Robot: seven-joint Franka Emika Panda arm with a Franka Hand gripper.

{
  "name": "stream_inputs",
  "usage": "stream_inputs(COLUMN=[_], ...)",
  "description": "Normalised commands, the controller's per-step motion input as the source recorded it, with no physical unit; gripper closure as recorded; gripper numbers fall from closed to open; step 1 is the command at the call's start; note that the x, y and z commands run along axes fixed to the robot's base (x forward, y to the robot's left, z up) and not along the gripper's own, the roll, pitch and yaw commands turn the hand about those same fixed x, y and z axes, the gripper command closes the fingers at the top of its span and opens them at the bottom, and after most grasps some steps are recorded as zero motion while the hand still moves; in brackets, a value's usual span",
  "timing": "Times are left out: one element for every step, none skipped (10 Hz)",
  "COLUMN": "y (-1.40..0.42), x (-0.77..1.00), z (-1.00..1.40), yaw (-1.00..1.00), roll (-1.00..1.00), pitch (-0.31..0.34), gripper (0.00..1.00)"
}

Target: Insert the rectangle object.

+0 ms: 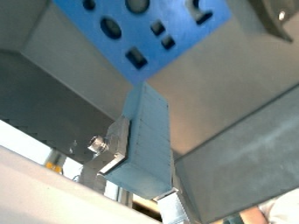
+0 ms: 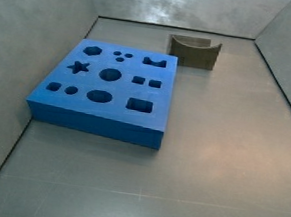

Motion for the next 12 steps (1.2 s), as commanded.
stream_inputs(y=[0.59, 0.41, 0.24, -0.67, -0.63, -0.42, -0.25, -0.21, -0.16, -0.17, 0.0, 0.1], x=[-0.44, -0.32, -0.21, 0.34, 0.36, 0.31, 0.24, -0.06, 0.0, 0.07, 0.23, 0.14], z=[-0.18, -0.11, -0.07, 0.35, 0.33, 0.22, 0.12, -0.7, -0.66, -0.74, -0.87, -0.99], yaw=[-0.1, -0.07, -0.05, -0.15, -0.13, -0.06, -0.02, -0.82, -0.8, -0.68, -0.57, -0.46], roll=[-0.02, -0.06, -0.08, -0.01, 0.02, 0.06, 0.06, -0.01, -0.05, -0.03, -0.04, 0.0], pitch=[-0.078, -0.141, -0.149, 0.188, 0.27, 0.311, 0.283, -0.034, -0.007, 0.0, 0.067, 0.094], gripper=[1.0, 1.0, 1.0, 1.0, 1.0, 1.0, 1.0, 1.0, 1.0, 1.0, 1.0, 1.0])
